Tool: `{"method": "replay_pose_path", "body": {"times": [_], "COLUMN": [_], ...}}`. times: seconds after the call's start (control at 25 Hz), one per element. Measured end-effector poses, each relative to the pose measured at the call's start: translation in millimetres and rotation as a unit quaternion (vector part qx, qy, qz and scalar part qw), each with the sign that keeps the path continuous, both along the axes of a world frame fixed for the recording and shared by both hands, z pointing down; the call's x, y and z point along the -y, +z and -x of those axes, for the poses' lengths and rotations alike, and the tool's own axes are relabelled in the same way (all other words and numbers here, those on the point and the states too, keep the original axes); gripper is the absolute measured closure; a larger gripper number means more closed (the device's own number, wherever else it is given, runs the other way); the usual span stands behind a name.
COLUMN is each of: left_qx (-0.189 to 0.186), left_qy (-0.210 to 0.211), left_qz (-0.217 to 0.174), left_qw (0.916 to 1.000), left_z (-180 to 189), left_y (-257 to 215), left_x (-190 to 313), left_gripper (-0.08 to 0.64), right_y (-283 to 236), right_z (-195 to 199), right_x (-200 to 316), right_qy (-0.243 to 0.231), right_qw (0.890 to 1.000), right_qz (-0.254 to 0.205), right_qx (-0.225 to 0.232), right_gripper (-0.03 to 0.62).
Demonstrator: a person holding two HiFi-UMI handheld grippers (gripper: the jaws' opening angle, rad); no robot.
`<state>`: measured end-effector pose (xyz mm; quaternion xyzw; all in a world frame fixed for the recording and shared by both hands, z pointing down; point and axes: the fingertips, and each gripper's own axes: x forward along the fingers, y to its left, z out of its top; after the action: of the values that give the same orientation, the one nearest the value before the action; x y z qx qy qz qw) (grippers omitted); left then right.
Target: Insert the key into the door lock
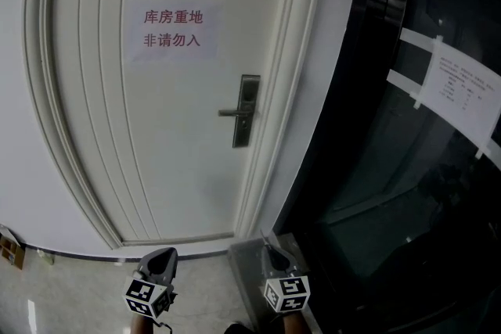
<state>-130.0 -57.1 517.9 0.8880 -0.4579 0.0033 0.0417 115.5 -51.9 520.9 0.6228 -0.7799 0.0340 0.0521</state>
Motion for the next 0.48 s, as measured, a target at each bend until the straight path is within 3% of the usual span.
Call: {"method": "replay_pose_path", "body": {"times": [0.48], "left_qx": [0.001], "left_qy": [0.001], "left_qz": [-0.001], "left_qw": [1.0], "left_z": [-11], "left_y": [1], "left_x": [86], "left_gripper": [0.557], "right_y": [-4], "right_z": [-7], "right_x": [92], "right_qy": [-0.002], "right_qw": [1.0], "right_qz": [-0.011], "right_qx": [0.006], "right_gripper": [0.582]}}
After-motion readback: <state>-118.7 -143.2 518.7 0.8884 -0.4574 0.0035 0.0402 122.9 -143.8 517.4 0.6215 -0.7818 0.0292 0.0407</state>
